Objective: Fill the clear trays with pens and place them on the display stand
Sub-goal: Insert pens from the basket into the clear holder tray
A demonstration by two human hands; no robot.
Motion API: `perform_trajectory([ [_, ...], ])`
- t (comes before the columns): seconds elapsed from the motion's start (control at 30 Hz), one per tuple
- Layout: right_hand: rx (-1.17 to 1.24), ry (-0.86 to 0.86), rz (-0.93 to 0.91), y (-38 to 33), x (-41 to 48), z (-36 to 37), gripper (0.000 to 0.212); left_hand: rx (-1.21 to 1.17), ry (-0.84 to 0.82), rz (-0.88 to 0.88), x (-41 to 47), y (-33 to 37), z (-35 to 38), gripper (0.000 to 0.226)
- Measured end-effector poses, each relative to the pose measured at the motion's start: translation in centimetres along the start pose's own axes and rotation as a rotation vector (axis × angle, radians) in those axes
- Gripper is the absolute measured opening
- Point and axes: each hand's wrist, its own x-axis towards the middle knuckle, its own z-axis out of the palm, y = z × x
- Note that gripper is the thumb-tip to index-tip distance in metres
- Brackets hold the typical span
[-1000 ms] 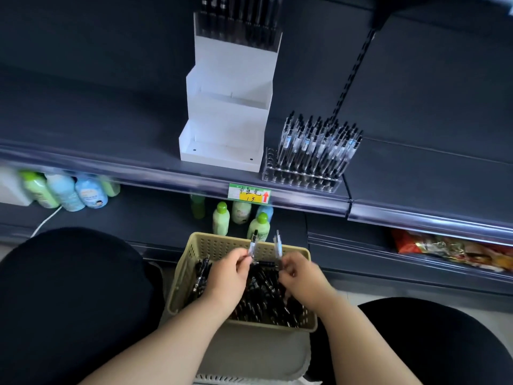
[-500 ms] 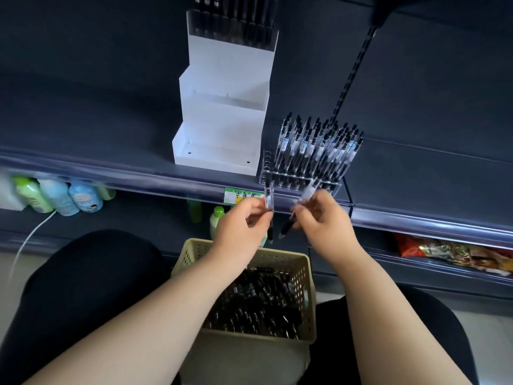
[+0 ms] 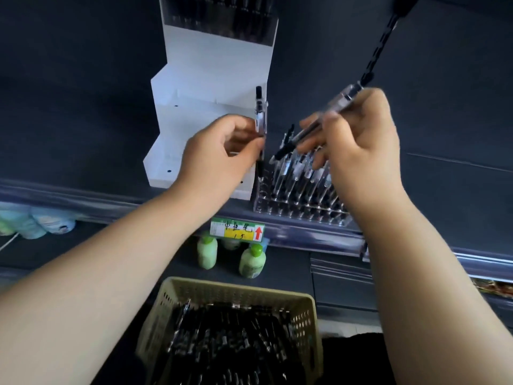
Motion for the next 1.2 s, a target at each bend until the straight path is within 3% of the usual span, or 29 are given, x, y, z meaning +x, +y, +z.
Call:
perform_trajectory([
  [0.1,-0.106,0.005,-0.025,0.8,1.7,1.1,0.012,-0.027,0.024,-0.01,1.3,-1.1,0.1,0.019],
  [0.33,-0.131,0.091,-0.109,1.2,4.1,1.8,0.046,-0.075,0.017,-0.072,1.7,-2.6,0.1,0.016],
  [0.63,-0.201,0.068,-0.056,2.4,6.4,2.6,0.02,-0.155,0.064,-0.127,2.2,-3.5,-0.5,0.014],
  [0.8,-0.392,0.099,-0.112,3.2,6.6,3.1,0.009,-0.161,0.08,-0.146,2.4,-3.4,-0.2,0.013],
  [1.2,-0.493,0.056,-0.086,4.1,6.6,3.5,0.01,-0.159,0.083,-0.172,2.8,-3.3,-0.1,0.011],
])
